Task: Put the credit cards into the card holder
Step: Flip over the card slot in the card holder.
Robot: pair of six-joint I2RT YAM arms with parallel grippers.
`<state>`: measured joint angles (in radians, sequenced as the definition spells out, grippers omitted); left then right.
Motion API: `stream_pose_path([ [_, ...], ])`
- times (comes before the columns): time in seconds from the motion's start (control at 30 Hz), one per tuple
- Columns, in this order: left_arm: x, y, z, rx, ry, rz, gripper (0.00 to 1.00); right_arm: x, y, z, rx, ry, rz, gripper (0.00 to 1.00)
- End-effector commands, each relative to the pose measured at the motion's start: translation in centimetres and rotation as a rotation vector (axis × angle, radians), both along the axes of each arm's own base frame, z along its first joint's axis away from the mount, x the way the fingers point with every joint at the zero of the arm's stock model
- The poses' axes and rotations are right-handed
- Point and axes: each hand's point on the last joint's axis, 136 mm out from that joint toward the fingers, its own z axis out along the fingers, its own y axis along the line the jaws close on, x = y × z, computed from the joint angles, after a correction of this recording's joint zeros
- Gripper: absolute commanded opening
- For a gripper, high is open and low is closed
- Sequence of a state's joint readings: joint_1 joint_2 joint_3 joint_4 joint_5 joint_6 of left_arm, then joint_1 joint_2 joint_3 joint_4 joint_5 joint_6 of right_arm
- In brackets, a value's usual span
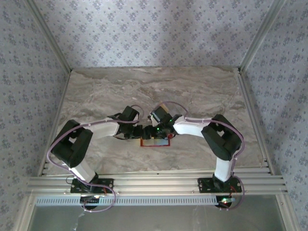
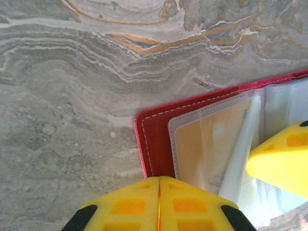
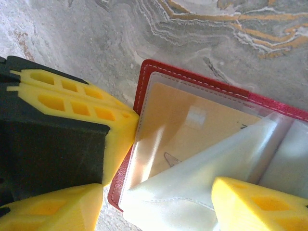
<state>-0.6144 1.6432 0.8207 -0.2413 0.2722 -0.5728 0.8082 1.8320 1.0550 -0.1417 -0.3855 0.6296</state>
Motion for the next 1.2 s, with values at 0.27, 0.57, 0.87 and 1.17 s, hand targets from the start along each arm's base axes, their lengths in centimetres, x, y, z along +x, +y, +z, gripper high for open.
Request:
stream_pose_path([
  [0.27, -2.3, 0.0, -1.1, 0.001, 0.073, -0.030, 0.10, 4.0, 5.0, 8.8, 0.275, -0.173, 0.034, 0.68],
  [0.57, -1.8, 0.7, -0.4, -0.024, 0.054, 0.013, 0.15, 5.7, 4.9, 10.3, 0.299, -0.192, 0.016, 0.68],
  [0.87, -1.6, 1.3, -0.3, -0.022, 0.051, 0.037, 0.19, 6.9, 5.2, 11.7, 0.314, -0.225, 0.037, 0.70],
  [1.17, -1.3, 2.1, -0.3, -0.019, 0.046, 0.070, 0.27, 7.7, 5.3, 13.0, 0.320, -0.226, 0.074, 0.73],
])
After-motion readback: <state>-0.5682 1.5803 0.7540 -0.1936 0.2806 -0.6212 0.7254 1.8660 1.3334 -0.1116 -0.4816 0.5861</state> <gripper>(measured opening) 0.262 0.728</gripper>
